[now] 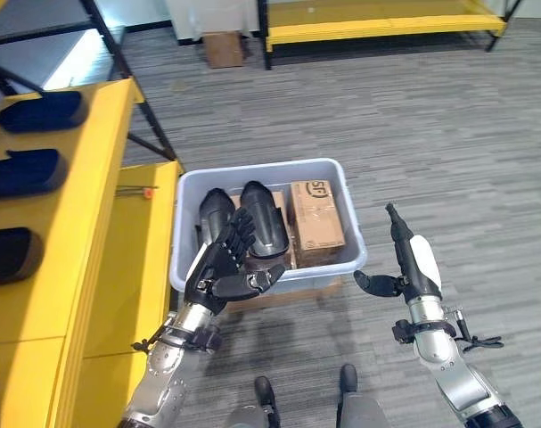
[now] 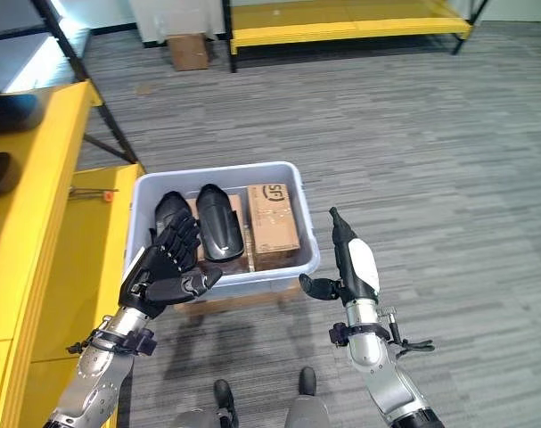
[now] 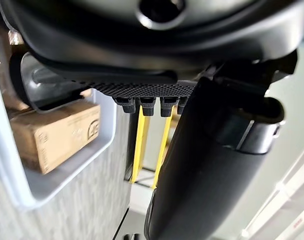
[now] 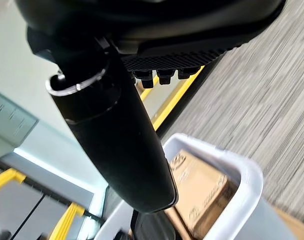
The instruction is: Move parts from the plastic box to the shelf.
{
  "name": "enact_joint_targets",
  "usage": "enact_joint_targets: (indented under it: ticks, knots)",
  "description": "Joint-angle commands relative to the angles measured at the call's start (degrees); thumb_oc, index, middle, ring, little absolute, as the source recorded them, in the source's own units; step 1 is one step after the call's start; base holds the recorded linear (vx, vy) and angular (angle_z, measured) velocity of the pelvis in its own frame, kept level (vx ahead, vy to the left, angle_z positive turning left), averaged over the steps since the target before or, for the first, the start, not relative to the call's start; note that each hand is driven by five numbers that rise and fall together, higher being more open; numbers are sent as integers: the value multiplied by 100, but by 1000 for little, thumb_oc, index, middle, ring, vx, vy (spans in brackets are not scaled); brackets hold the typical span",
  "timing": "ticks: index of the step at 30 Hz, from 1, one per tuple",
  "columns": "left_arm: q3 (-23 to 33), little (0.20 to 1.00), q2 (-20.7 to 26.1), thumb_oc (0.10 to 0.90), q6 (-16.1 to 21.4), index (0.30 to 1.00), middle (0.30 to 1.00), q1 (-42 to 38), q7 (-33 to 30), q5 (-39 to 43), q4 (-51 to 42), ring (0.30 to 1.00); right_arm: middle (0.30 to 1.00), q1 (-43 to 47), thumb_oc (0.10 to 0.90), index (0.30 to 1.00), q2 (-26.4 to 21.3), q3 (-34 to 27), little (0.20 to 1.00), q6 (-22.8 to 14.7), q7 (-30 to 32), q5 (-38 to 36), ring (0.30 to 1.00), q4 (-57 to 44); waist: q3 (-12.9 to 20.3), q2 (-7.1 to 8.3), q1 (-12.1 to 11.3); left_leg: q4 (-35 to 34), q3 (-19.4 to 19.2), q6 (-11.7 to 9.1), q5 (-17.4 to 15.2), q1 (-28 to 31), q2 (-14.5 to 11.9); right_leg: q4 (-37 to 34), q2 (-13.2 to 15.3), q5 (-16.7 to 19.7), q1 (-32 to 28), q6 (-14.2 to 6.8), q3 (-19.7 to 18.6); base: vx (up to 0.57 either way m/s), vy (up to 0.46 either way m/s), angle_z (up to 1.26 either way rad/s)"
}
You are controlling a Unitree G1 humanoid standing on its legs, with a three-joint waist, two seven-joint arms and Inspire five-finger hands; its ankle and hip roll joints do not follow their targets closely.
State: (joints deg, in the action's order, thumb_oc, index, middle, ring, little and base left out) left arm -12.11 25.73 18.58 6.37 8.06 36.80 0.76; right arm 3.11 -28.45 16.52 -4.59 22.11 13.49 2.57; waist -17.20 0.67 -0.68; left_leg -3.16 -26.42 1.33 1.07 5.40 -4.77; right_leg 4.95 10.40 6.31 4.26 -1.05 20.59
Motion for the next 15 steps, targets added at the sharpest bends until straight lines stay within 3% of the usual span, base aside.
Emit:
enact_joint_targets:
  ticks: [1,2,3,6,10,15]
  knots:
    - [80,1000,37,900,419,1000,1000,-83,-43,-275,-834,1000,1000,536,900,1000,-111,-10,1000,-406,172,44,1000,-211,408,80,-77,431,374,-192,-309,-203,-352,890,439,-632,-335,-698,166,35,-25,-113]
    - [71,1000,42,900,419,1000,1000,-87,-46,-246,-834,1000,1000,543,900,1000,-131,-9,1000,-415,182,36,1000,-194,396,90,-45,411,404,-206,-309,-177,-338,779,342,-637,-287,-696,108,107,-94,-71]
    - [43,1000,50,900,339,1000,1000,-154,10,-122,-842,1000,1000,532,900,1000,-173,-4,1000,-371,273,5,1000,-191,368,104,83,386,614,-224,-356,-129,-266,418,121,-527,-126,-704,-206,75,-117,-54]
    - [-46,1000,10,900,149,1000,1000,-326,179,83,-805,1000,1000,276,900,1000,-166,-203,1000,-398,318,127,1000,-245,387,85,420,321,1111,-148,-293,-140,-150,120,-131,-277,132,-668,-1159,120,-127,40]
    - [-205,1000,-84,900,300,1000,1000,-295,359,137,-733,1000,1000,109,900,1000,-155,-347,1000,-492,278,189,1000,-208,537,47,506,41,1166,-255,-148,-31,-148,-345,-203,-200,-165,-626,-1177,144,-159,87]
    - [-367,1000,-147,900,356,1000,1000,-380,158,81,-670,1000,1000,179,900,1000,-186,-189,1000,-529,243,122,1000,-226,559,5,520,160,1136,-297,-162,-53,-219,-269,-245,-364,-280,-501,-1078,91,-126,-7]
